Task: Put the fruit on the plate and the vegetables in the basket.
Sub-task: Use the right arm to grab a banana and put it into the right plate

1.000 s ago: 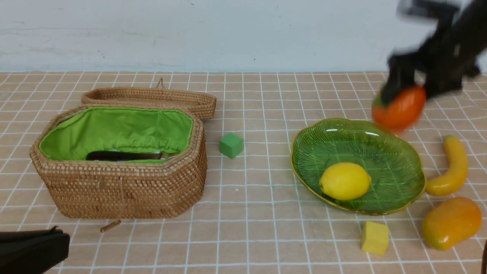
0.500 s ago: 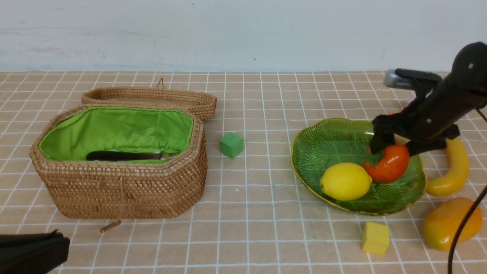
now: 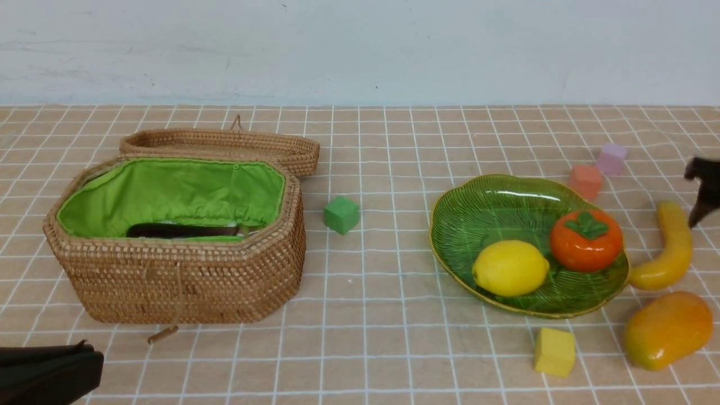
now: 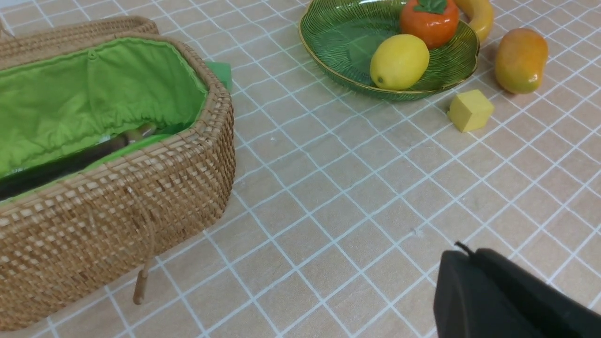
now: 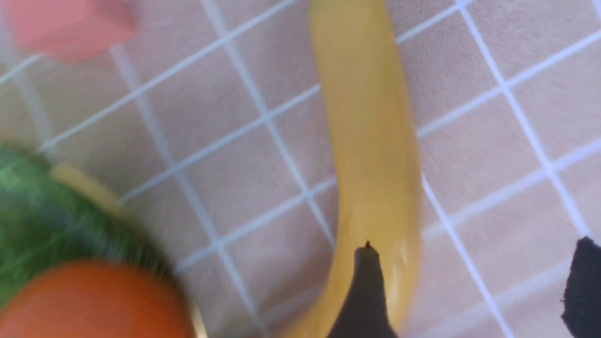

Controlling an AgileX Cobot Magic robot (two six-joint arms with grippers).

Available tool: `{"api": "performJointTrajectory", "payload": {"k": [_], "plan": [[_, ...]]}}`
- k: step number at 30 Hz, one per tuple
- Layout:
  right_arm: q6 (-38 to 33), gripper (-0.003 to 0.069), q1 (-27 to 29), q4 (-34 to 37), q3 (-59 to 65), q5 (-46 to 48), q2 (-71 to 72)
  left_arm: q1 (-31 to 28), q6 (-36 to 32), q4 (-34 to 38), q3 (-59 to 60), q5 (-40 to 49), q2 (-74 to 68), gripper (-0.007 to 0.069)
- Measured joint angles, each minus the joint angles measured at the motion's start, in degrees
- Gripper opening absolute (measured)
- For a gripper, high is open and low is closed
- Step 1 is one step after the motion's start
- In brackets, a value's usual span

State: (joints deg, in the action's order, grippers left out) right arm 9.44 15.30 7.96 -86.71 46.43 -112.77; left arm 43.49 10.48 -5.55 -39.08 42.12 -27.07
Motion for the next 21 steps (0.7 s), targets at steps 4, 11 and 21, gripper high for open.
{"api": "performJointTrajectory", "payload": {"k": [4, 11, 21], "plan": [[-3.11, 0.0538, 0.23, 4.30, 0.00, -5.55, -5.15, 0.00, 0.00, 0.17, 0.00, 0.00, 0.00, -0.0012], [-6.95, 0.0458, 0.23, 6.85, -0.37, -8.81, -7.88, 0.00, 0.00, 1.17, 0.00, 0.00, 0.00, -0.0012], [-7.40, 0.0340, 0.92, 4.57, -7.38, -5.88, -4.69, 0.00, 0.00, 1.41, 0.00, 0.03, 0.00, -0.0012]]}}
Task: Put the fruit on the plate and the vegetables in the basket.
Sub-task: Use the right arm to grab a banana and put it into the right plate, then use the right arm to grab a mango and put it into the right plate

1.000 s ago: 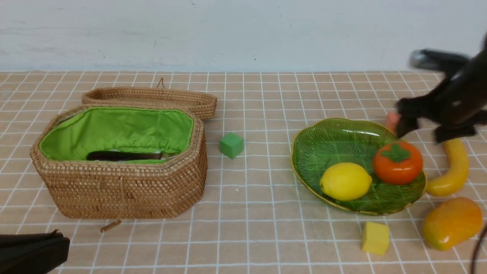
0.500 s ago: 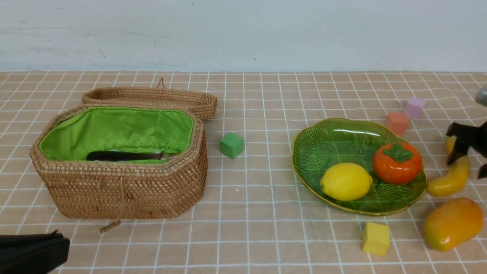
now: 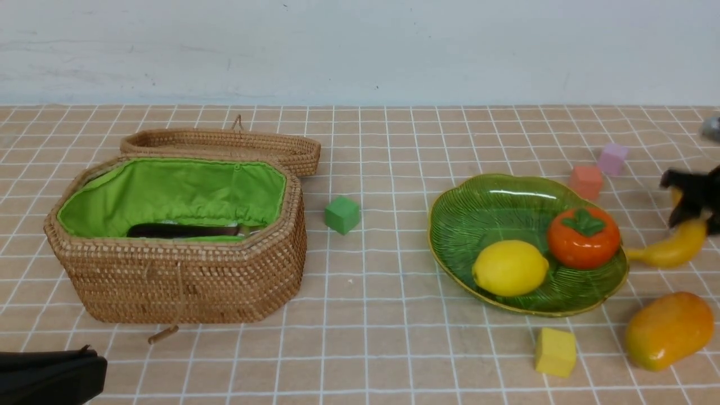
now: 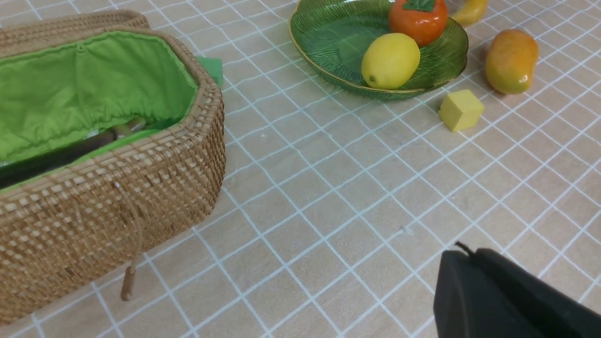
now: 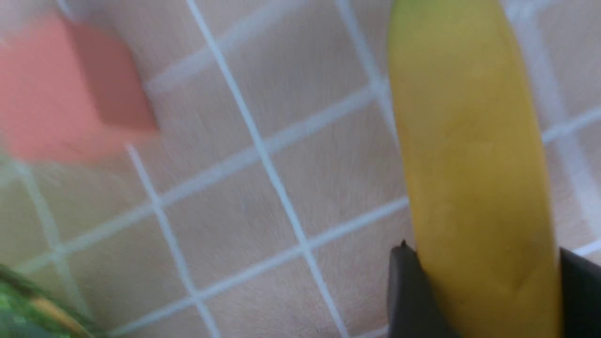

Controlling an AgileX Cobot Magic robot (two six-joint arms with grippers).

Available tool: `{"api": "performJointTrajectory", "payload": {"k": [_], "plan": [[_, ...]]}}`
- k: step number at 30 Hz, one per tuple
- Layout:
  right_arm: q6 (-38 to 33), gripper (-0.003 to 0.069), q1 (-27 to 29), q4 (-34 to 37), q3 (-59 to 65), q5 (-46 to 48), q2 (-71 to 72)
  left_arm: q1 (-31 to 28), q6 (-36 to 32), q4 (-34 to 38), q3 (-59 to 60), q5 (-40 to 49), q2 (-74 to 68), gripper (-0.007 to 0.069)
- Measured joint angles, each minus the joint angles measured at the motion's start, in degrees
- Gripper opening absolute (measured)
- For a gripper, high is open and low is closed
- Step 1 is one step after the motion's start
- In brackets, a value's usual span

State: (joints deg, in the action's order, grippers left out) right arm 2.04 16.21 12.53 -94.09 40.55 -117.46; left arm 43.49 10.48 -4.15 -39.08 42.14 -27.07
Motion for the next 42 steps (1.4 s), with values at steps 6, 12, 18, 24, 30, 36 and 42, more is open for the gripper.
{"api": "performJointTrajectory", "payload": {"k": [6, 12, 18, 24, 30, 36, 42], "plan": [[1.31, 0.0340, -3.63, 5.54, -8.08, 10.63, 7.49, 0.00, 0.00, 0.00, 0.00, -0.08, 0.00, -0.0012], [2.60, 0.0340, -14.60, 9.59, -9.07, 12.27, 5.30, 0.00, 0.00, 0.00, 0.00, 0.10, 0.00, -0.0012], [8.23, 0.0340, -21.39, 9.84, -9.07, 5.66, -2.21, 0.00, 0.00, 0.00, 0.00, 0.25, 0.00, -0.0012], [9.79, 0.0403, -21.70, 9.84, -8.64, 5.16, -5.80, 0.00, -0.09, 0.00, 0.00, 1.59, 0.00, -0.0012], [8.03, 0.0644, -21.70, 9.21, -9.19, 8.82, -2.32, 0.00, -0.13, 0.00, 0.00, 1.86, 0.00, -0.0012], [5.68, 0.0575, -21.70, 2.05, -10.14, 22.40, 8.06, 0.00, -0.13, 0.00, 0.00, 1.90, 0.00, -0.0012], [12.25, 0.0255, -21.70, -13.56, -2.65, 29.46, 21.08, 0.00, -0.13, 0.00, 0.00, 1.96, 0.00, -0.0012]]}}
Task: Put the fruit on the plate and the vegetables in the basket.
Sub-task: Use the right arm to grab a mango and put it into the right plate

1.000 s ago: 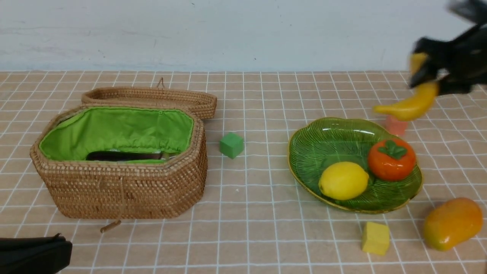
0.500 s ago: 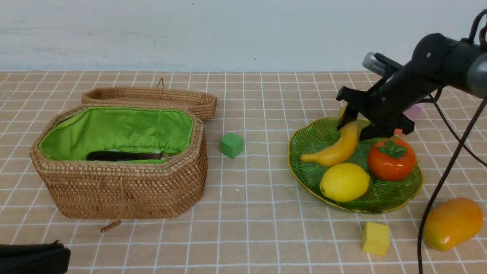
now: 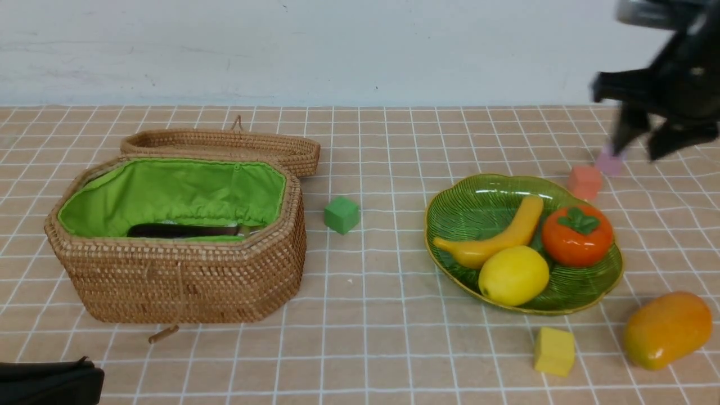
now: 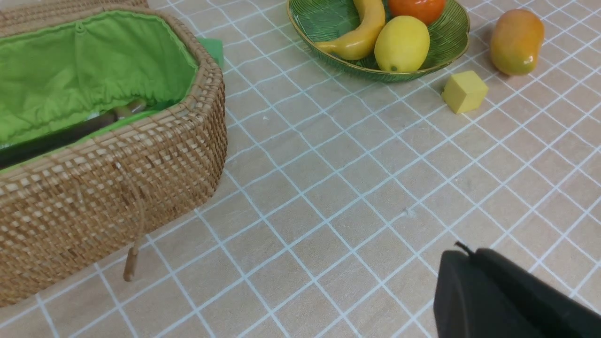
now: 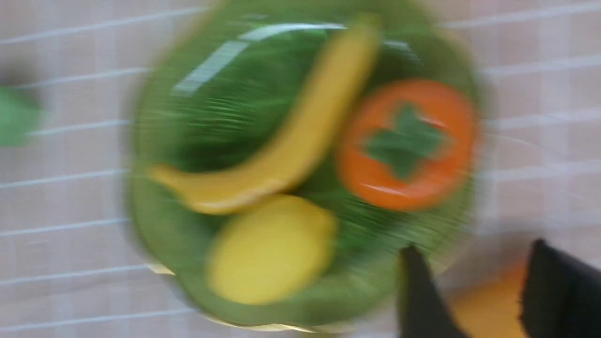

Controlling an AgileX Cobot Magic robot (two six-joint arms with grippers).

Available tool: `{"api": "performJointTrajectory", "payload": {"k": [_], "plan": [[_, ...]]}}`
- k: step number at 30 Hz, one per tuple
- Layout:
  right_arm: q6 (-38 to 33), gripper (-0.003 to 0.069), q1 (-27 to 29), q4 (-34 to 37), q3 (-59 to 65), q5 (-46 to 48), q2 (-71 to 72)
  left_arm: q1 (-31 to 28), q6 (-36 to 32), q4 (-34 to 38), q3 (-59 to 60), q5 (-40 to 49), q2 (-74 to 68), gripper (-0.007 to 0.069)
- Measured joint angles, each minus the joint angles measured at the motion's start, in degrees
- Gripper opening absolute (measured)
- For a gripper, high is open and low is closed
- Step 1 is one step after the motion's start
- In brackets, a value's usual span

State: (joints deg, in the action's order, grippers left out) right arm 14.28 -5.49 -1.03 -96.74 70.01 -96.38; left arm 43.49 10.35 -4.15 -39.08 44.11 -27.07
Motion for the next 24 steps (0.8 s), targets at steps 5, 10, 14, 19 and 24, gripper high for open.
{"api": "performJointTrajectory", "payload": {"k": [5, 10, 14, 19, 24], "plan": [[11.12, 0.0211, 2.65, -5.80, 19.60, -3.39, 10.82, 0.00, -0.68, 0.00, 0.00, 0.05, 0.00, -0.0012], [13.56, 0.0412, 9.46, 2.09, 36.25, -18.08, 12.45, 0.00, -3.26, 0.42, 0.00, 0.34, 0.00, -0.0012], [10.75, 0.0573, 12.28, 8.49, 40.57, -26.04, 8.76, 0.00, -3.91, 0.99, 0.00, 0.83, 0.00, -0.0012], [4.42, 0.0678, 13.61, 15.14, 39.85, -33.19, -1.56, 0.00, -4.22, 1.26, 0.00, 0.88, 0.00, -0.0012], [2.34, 0.0591, 13.68, 15.86, 37.46, -31.98, -7.15, 0.00, -4.26, 1.26, 0.00, 1.26, 0.00, -0.0012]]}}
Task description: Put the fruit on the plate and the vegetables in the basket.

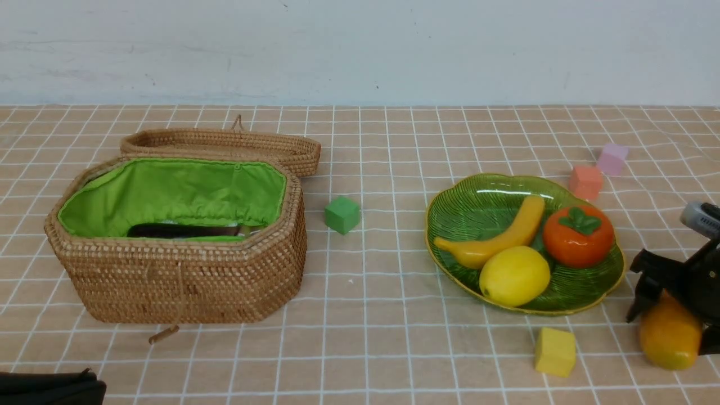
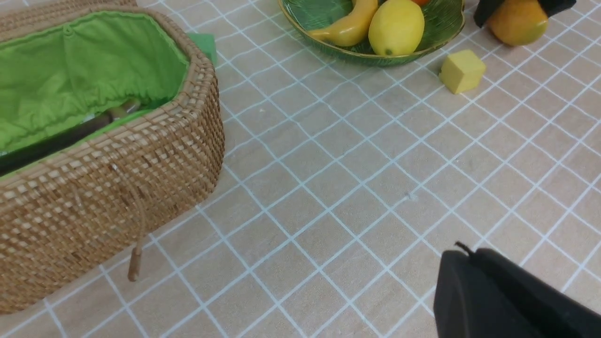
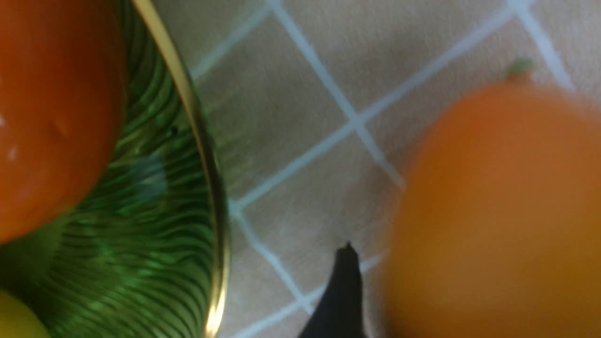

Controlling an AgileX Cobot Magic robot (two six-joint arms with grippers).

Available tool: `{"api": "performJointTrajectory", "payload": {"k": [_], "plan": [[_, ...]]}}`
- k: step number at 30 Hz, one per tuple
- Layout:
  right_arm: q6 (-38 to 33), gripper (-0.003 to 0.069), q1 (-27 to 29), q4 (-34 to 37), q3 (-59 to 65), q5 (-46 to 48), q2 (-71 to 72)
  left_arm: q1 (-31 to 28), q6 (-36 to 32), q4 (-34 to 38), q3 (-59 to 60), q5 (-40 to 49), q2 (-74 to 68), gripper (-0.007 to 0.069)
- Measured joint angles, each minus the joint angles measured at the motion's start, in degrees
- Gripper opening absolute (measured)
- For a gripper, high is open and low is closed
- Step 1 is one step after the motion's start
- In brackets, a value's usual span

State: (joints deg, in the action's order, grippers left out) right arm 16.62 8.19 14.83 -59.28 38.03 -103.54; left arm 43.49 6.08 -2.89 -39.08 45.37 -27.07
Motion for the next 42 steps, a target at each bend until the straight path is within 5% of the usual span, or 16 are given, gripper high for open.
{"api": "performJointTrajectory", "payload": {"k": [9, 14, 20, 27, 34, 42], "plan": [[-6.39, 0.0545, -0.51, -0.52, -1.84, 6.15, 3.89, 0.00, 0.00, 0.04, 0.00, 0.43, 0.00, -0.0012], [-10.67, 0.0545, -7.52, 0.24, -11.20, 6.70, 10.67, 0.00, 0.00, -0.07, 0.00, -0.33, 0.00, -0.0012], [-16.05, 0.0545, -16.64, 2.63, -27.52, 4.22, -0.65, 0.00, 0.05, -0.02, 0.00, -0.44, 0.00, -0.0012], [-16.18, 0.0548, -17.13, 3.68, -41.33, 5.67, -18.07, 0.00, 0.05, -0.02, 0.00, -0.44, 0.00, -0.0012], [-16.20, 0.0678, -17.13, 4.26, -47.17, 9.05, -20.07, 0.00, 0.15, -0.02, 0.00, -0.44, 0.00, -0.0012], [-16.31, 0.0572, -16.83, -0.46, -50.28, 22.03, -13.21, 0.00, 0.23, -0.46, 0.00, -1.86, 0.05, -0.0012]]}}
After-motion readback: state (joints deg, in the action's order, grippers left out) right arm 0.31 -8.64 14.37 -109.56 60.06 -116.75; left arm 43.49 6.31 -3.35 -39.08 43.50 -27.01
